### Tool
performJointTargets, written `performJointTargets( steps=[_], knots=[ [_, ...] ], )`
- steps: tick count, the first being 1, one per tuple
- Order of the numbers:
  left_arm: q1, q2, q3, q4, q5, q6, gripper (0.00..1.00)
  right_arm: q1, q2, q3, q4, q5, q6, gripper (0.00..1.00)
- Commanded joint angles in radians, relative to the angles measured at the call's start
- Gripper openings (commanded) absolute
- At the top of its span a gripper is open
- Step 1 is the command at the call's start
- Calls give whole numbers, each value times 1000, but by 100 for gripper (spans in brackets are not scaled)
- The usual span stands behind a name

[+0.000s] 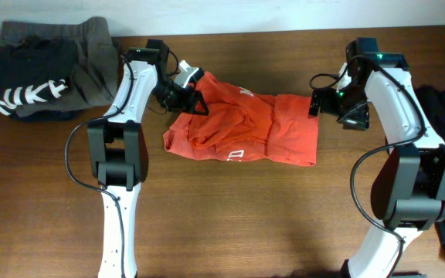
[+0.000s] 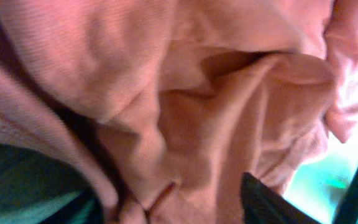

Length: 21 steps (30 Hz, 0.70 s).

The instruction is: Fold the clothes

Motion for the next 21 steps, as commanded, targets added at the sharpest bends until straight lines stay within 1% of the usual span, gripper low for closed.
performJointTargets(
  steps=[1, 3, 4, 5, 7, 8, 9, 11, 14, 16, 19, 21],
  knots=[
    [-5, 27, 1, 12, -11, 11, 59, 0, 4, -5, 3, 9, -7, 99],
    [-5, 27, 1, 14, -11, 12, 58, 0, 4, -5, 3, 9, -7, 99],
    [-5, 27, 1, 16, -11, 12, 51, 0, 4, -5, 3, 9, -7, 99],
    [-5, 27, 1, 17, -11, 12, 38, 0, 4, -5, 3, 9, -7, 99],
    [-6, 27, 1, 17, -11, 11, 15, 0, 4, -5, 3, 9, -7, 99],
    [-7, 27, 1, 19, -11, 11, 5, 0, 4, -5, 3, 9, -7, 99],
    [-7, 27, 1, 23, -11, 7, 0, 0, 4, -5, 3, 9, -7, 99],
    [-7, 27, 1, 38, -11, -15, 0, 0, 4, -5, 3, 9, -7, 99],
    [-6, 27, 1, 50, -19, -15, 0, 0, 4, -5, 1, 9, -7, 99],
    [-2, 27, 2, 50, -66, -31, 0, 0, 4, -5, -1, 9, -7, 99],
    [6, 26, 9, 43, -192, -81, 0, 0, 4, -5, -1, 9, -7, 99],
    [14, 26, 19, 32, -235, -83, 0, 0, 4, -5, -1, 9, -7, 99]
  ],
)
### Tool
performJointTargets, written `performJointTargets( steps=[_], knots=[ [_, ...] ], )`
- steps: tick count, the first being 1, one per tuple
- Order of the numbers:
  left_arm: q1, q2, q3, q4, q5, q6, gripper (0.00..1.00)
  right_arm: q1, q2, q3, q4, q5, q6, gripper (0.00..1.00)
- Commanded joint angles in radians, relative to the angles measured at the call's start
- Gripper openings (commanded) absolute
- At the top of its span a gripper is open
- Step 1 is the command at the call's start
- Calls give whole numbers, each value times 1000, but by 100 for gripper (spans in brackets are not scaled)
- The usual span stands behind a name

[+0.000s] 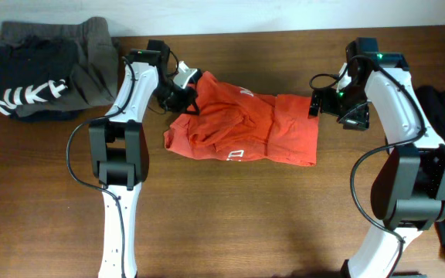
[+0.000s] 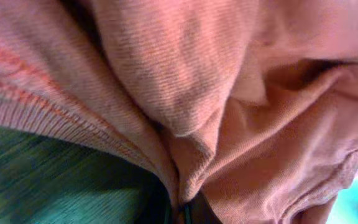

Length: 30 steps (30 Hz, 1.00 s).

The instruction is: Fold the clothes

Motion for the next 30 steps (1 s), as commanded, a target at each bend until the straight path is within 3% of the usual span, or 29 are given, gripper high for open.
performJointTargets(
  steps=[1, 11, 18, 23, 30],
  knots=[
    [21, 9, 23, -14, -151, -36, 0, 0, 4, -5, -1, 9, -8, 99],
    [129, 9, 45, -46, -178, -65, 0, 0, 4, -5, -1, 9, -8, 99],
    [192, 9, 229, -153, -193, -65, 0, 0, 4, -5, 7, 9, -8, 99],
    [173, 9, 358, -219, -192, -66, 0, 0, 4, -5, 11, 9, -8, 99],
    [85, 9, 369, -265, -193, -80, 0, 0, 4, -5, 11, 9, -8, 99]
  ],
)
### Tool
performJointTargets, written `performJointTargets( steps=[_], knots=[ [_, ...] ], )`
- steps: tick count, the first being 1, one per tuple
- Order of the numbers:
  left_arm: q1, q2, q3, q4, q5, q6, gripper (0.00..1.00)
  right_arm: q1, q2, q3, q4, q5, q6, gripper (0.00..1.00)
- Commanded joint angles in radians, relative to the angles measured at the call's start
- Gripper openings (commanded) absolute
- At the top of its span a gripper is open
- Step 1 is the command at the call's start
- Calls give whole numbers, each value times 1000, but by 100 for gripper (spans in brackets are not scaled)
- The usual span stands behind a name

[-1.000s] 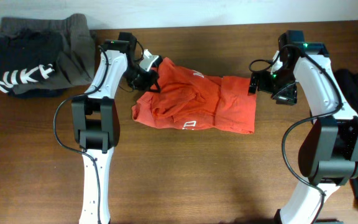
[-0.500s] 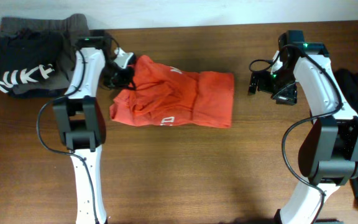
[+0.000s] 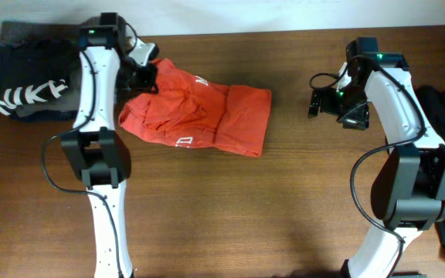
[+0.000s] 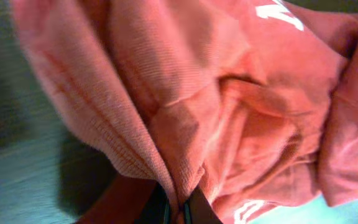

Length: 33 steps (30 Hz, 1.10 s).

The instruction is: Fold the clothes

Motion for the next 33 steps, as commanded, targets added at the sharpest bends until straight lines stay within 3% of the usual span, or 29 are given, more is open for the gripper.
performJointTargets(
  steps=[1, 11, 20, 33],
  knots=[
    [-58, 5, 23, -11, 1, -14, 0, 0, 4, -5, 2, 9, -7, 98],
    [-157, 4, 54, -23, 1, -51, 1, 0, 4, -5, 2, 9, -7, 99],
    [-211, 4, 243, -83, 1, -55, 0, 0, 4, -11, 20, 9, -6, 99],
    [-363, 5, 245, -94, 1, -87, 0, 0, 7, -18, 25, 9, -7, 99]
  ],
)
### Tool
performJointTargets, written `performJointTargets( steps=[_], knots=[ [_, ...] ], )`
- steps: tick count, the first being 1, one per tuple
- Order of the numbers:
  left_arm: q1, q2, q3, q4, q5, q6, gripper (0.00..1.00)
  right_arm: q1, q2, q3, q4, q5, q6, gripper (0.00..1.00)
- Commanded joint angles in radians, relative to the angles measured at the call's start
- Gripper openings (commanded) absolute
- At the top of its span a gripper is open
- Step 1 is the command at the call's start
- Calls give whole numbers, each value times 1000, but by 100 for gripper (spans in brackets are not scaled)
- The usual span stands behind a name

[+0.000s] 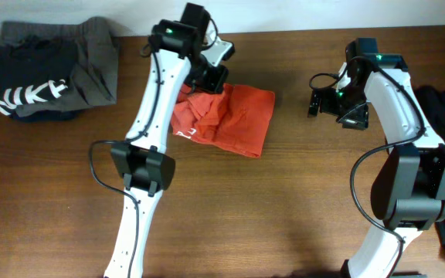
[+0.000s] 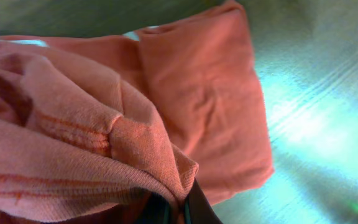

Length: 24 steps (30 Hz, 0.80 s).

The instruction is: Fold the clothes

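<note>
An orange-red shirt [image 1: 230,116] lies crumpled on the wooden table [image 1: 284,216], its left part bunched up. My left gripper [image 1: 211,77] is shut on a hemmed edge of the shirt [image 2: 166,174], held over the garment's top; its dark fingertips [image 2: 194,205] pinch the cloth at the bottom of the left wrist view. The rest of the shirt [image 2: 210,106] spreads flat beyond. My right gripper [image 1: 315,102] hovers at the right, apart from the shirt; whether it is open or shut does not show.
A pile of dark clothes with white lettering [image 1: 45,73] sits at the back left. More dark fabric hangs at the right edge, beside the right arm's base.
My left gripper, still shut on the shirt's edge, has moved from the back left near the dark pile to the right, over the shirt's top. The shirt's left part is now folded over.
The shirt lay mid-table with my left gripper at its left edge and my right gripper at its right edge. The left then shut on the cloth. Later the shirt lay further left, clear of the right gripper. Now the held edge is over the shirt.
</note>
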Motion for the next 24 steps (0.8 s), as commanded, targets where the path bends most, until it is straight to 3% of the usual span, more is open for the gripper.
performJointTargets(
  steps=[1, 17, 19, 21, 24],
  knots=[
    [-37, 4, 19, -1, 4, -27, 0, 0, 7, -6, 3, 9, -7, 99],
    [-141, 66, 6, 29, 5, -36, 2, 0, 7, -6, -6, 9, -7, 99],
    [-141, 82, 1, 28, 10, -51, 38, 0, 7, -6, -6, 9, -7, 99],
    [-141, 87, 0, 27, 32, -50, 64, 0, 7, -6, -6, 9, -7, 99],
    [-142, 86, 3, 29, 44, -50, 73, 0, 7, -6, -5, 9, -7, 99]
  ],
)
